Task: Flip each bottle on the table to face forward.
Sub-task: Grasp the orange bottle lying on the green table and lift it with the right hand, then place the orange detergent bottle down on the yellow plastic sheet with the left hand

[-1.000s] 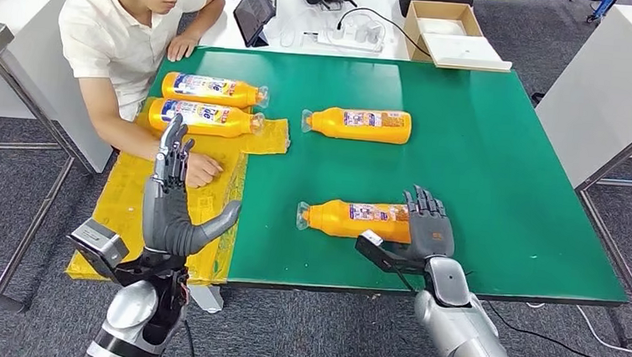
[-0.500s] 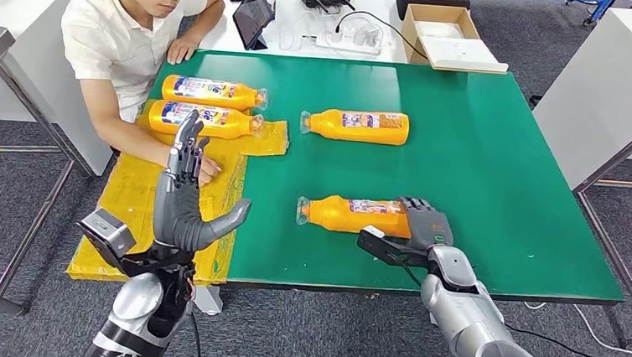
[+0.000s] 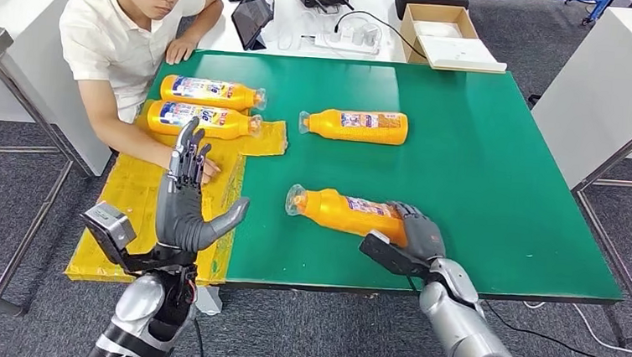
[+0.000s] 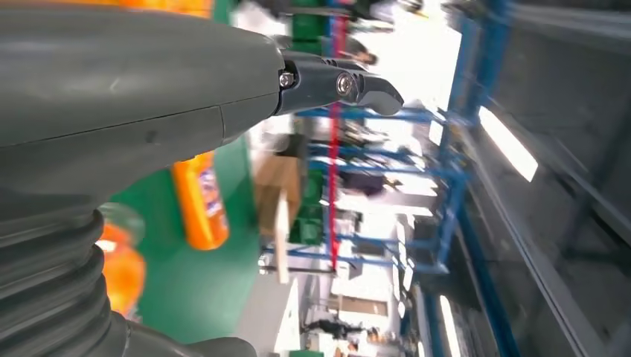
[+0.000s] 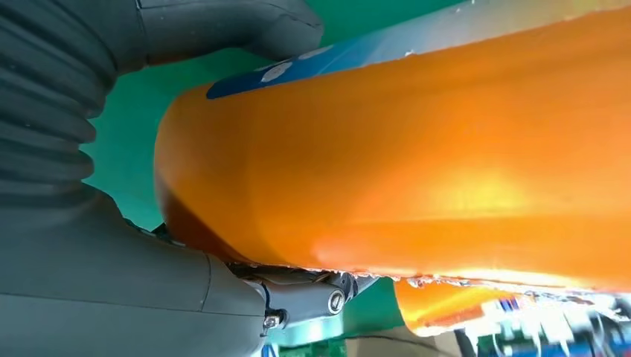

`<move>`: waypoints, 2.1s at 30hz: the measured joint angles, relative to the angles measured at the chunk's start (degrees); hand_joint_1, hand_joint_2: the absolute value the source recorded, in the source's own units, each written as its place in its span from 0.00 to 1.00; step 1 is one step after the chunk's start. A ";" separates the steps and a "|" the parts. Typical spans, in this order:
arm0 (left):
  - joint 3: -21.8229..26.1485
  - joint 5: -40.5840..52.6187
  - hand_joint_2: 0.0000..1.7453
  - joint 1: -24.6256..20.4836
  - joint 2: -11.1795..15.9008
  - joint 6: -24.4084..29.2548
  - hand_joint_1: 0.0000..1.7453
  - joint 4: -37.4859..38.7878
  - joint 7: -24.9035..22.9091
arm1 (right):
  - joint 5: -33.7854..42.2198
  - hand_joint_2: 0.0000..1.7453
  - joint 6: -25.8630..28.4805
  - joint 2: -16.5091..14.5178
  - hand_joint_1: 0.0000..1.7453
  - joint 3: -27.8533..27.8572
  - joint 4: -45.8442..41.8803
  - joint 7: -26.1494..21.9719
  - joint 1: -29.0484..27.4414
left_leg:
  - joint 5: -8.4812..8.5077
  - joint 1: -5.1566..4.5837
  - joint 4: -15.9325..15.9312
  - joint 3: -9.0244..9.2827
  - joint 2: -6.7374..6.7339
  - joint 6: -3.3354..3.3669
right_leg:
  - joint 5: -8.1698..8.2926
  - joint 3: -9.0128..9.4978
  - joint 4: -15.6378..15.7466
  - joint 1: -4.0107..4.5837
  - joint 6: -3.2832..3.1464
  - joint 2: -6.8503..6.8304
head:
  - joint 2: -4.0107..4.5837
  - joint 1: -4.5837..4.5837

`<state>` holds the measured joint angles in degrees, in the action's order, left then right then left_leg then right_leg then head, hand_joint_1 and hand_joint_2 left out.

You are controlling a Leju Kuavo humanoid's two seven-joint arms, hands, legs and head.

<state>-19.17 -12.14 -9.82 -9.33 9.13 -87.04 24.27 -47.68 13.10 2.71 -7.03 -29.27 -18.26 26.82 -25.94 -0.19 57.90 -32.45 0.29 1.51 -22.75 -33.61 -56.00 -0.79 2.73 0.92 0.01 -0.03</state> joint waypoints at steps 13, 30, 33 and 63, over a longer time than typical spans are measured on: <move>-5.86 -9.76 1.00 10.99 -1.73 3.26 0.00 1.11 1.23 | 19.23 1.00 10.71 -5.34 1.00 -1.31 -25.99 -7.37 -18.11 | 0.00 0.02 0.00 -1.16 0.27 0.00 | -0.07 -0.99 -0.06 -0.03 0.08 -0.13 | 0.01 0.01; -12.07 -1.52 1.00 11.37 -0.05 5.26 0.00 1.57 6.57 | 25.11 1.00 6.93 -7.37 1.00 -13.46 -37.76 -11.92 -20.82 | 0.00 0.03 0.00 -1.18 0.28 -0.01 | -0.09 -1.04 -0.07 -0.03 0.08 -0.16 | 0.00 0.01; -12.62 -3.08 1.00 10.91 -0.04 4.69 0.00 2.49 4.76 | 25.04 1.00 6.67 -7.68 1.00 -15.30 -37.91 -12.83 -20.81 | 0.00 0.02 0.00 -1.19 0.29 -0.01 | -0.09 -1.04 -0.06 -0.03 0.08 -0.16 | 0.00 0.00; -12.04 -15.67 1.00 10.07 -0.15 0.84 1.00 4.64 3.28 | 28.54 0.25 3.45 -10.13 0.00 -27.16 -32.23 -13.71 -18.08 | 0.01 0.04 0.00 -1.21 0.28 -0.01 | -0.10 -1.11 -0.07 -0.02 0.07 -0.16 | 0.00 0.01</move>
<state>-31.22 -27.81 0.25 -9.49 9.97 -82.40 27.55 -19.14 16.55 -7.42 -34.19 -61.50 -31.98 8.73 -25.94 -0.16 57.89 -33.66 0.57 1.50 -22.85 -34.72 -56.07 -0.81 2.79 0.76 0.01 -0.03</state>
